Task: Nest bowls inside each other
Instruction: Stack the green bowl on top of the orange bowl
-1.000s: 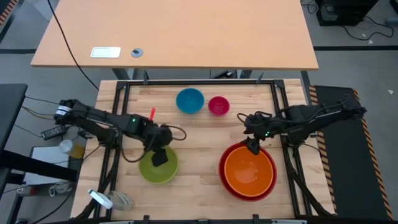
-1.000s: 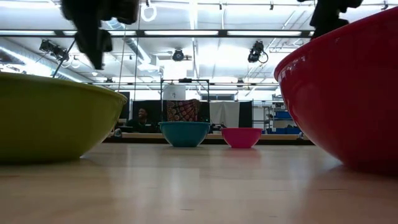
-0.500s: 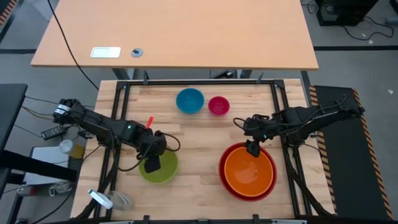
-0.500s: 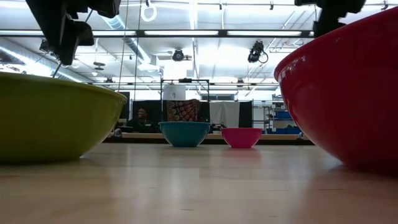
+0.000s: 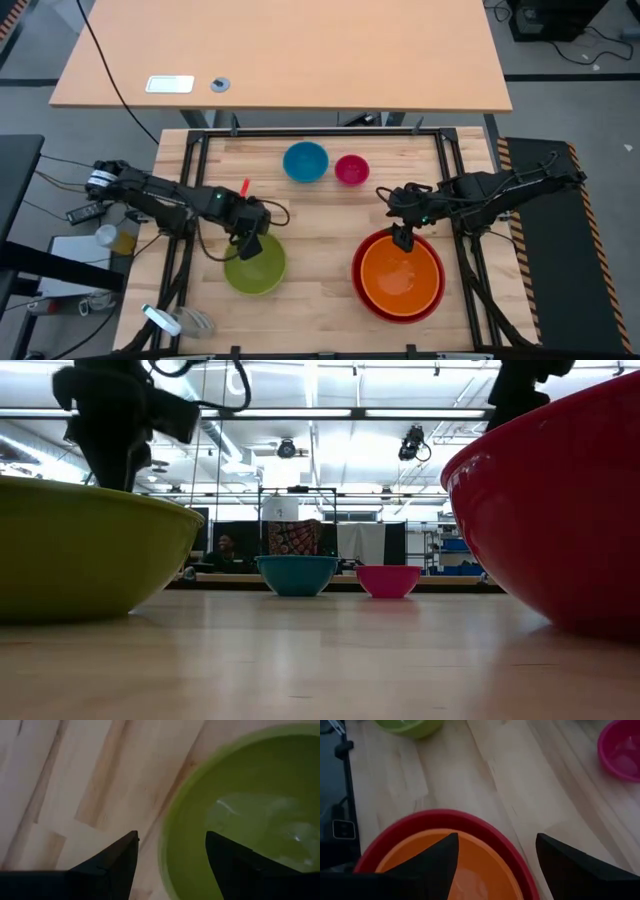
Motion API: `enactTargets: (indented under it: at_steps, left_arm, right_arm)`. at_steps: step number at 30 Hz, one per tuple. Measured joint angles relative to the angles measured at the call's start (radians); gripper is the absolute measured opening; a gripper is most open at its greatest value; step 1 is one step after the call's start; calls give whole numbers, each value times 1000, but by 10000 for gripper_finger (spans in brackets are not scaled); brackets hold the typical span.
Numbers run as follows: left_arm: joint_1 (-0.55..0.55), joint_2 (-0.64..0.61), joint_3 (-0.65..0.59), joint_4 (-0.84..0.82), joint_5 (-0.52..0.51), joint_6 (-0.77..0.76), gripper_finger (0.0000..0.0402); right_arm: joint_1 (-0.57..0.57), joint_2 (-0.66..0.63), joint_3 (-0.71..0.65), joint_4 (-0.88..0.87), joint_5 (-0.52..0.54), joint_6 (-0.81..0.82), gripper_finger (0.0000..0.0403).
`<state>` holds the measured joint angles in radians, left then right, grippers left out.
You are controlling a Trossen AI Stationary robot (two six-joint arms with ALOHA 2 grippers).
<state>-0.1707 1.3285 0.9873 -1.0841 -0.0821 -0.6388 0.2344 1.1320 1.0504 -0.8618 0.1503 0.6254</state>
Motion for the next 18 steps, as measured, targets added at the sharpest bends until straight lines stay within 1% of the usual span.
enactTargets:
  at_steps: [4,7,10,14,18]
  left_arm:
    - [37,0,-49,11,58,30,236]
    - [62,0,-96,46,122,36,234]
    - [76,0,-136,70,169,47,222]
    - [85,7,-161,89,185,26,186]
    - [85,7,-161,113,201,-37,125]
  right_arm:
    - [0,0,0,15,14,-7,270]
    - [0,0,0,23,24,-20,270]
    - [0,0,0,35,39,-30,270]
    - [0,0,0,45,40,-33,270]
    - [0,0,0,50,40,-34,270]
